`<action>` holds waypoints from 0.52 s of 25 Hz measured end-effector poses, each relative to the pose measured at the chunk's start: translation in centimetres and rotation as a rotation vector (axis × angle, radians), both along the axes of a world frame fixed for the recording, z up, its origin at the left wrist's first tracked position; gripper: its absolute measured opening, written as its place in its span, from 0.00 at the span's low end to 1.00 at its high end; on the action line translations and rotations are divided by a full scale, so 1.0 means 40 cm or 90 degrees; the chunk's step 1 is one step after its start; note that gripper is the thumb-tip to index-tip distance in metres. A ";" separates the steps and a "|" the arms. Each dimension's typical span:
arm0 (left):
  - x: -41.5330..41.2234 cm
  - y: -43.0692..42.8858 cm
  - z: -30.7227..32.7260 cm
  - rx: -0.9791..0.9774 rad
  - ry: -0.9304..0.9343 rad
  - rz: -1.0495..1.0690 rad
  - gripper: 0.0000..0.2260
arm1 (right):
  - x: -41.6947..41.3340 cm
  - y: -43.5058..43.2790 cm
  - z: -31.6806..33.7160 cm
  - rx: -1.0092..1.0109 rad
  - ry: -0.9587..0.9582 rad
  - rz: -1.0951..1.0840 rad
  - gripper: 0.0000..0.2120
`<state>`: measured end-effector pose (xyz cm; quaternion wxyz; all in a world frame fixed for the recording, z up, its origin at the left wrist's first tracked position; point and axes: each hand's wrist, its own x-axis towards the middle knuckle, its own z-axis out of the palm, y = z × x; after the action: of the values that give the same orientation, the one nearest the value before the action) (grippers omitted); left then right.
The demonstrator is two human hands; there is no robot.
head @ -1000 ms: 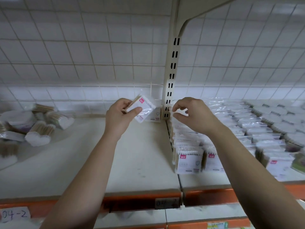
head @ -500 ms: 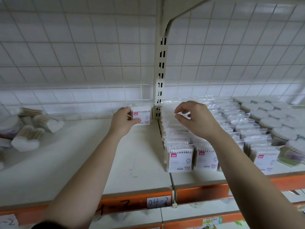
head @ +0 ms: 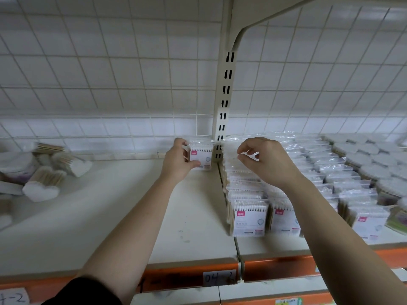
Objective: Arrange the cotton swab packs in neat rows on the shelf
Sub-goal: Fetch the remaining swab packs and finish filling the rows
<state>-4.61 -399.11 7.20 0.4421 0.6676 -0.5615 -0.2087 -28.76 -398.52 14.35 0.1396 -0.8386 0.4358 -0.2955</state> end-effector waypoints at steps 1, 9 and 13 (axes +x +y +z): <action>-0.001 -0.001 -0.001 0.005 0.006 -0.001 0.29 | 0.002 -0.002 0.002 -0.001 0.004 -0.002 0.03; 0.052 0.043 0.010 0.005 -0.037 0.027 0.22 | 0.086 0.003 0.034 -0.020 -0.002 0.016 0.04; 0.136 0.113 0.041 -0.044 -0.176 0.075 0.15 | 0.193 0.026 0.045 -0.008 -0.013 0.044 0.03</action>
<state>0.84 -394.57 8.84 0.3949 0.7061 -0.5837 -0.0689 -21.05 -397.47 16.16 0.1492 -0.8509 0.4032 -0.3017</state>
